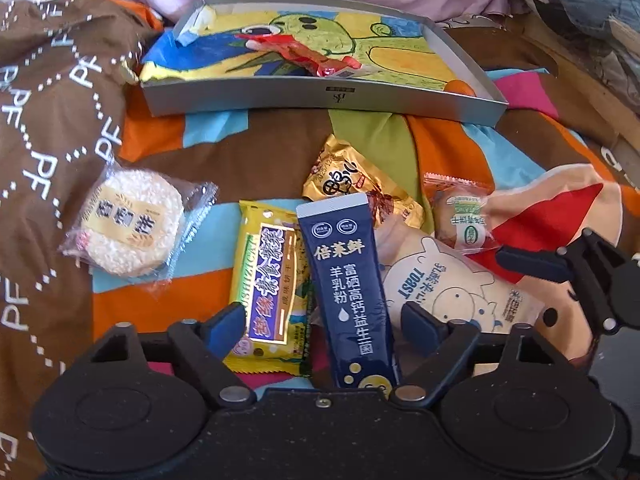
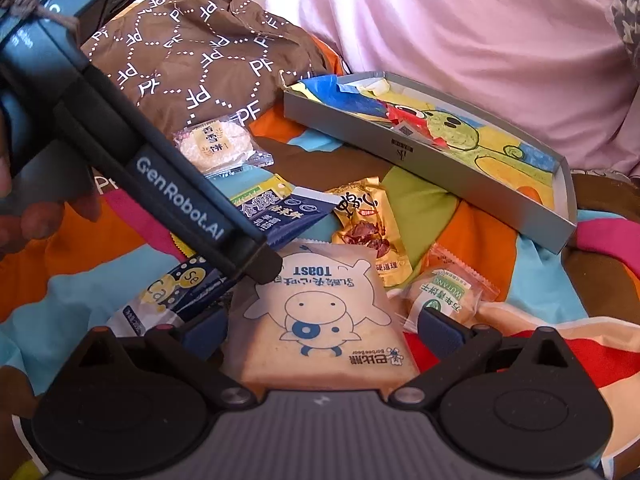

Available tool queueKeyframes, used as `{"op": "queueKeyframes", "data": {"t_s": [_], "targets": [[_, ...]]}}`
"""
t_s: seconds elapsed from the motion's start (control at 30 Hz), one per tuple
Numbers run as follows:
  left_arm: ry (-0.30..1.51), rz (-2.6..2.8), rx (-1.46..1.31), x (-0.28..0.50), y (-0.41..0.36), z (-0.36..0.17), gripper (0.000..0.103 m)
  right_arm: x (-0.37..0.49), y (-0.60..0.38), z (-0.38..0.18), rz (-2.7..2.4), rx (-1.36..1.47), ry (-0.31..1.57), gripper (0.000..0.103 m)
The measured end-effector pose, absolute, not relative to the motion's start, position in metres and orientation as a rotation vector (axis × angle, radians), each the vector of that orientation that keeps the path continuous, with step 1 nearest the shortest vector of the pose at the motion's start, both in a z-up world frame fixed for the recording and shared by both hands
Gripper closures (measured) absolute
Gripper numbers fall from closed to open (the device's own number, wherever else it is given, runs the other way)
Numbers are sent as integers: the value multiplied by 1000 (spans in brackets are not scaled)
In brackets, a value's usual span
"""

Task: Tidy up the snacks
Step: 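Move the left tool to the blue Ca milk-powder stick while the right tool moves to the TOAST bag, then close the left tool on the blue stick while the right tool grasps the TOAST bag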

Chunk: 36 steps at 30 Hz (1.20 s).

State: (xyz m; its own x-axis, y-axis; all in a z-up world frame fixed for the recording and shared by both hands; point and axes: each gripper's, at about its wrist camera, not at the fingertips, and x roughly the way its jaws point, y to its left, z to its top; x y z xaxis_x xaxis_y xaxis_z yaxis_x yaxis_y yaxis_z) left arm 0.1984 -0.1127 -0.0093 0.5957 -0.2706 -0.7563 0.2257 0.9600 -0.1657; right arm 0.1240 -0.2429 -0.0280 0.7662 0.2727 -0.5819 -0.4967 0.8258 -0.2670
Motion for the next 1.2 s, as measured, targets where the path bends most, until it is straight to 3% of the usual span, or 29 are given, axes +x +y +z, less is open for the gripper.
{"op": "queueKeyframes", "data": {"t_s": [0.57, 0.87, 1.2], "targets": [[932, -349, -186, 201, -106, -9, 63, 124, -241, -31, 425, -426, 562, 0], [939, -347, -243, 203, -100, -11, 70, 127, -244, -33, 429, -383, 584, 1], [932, -342, -241, 199, -100, -7, 71, 131, -251, -34, 442, -292, 627, 10]]}}
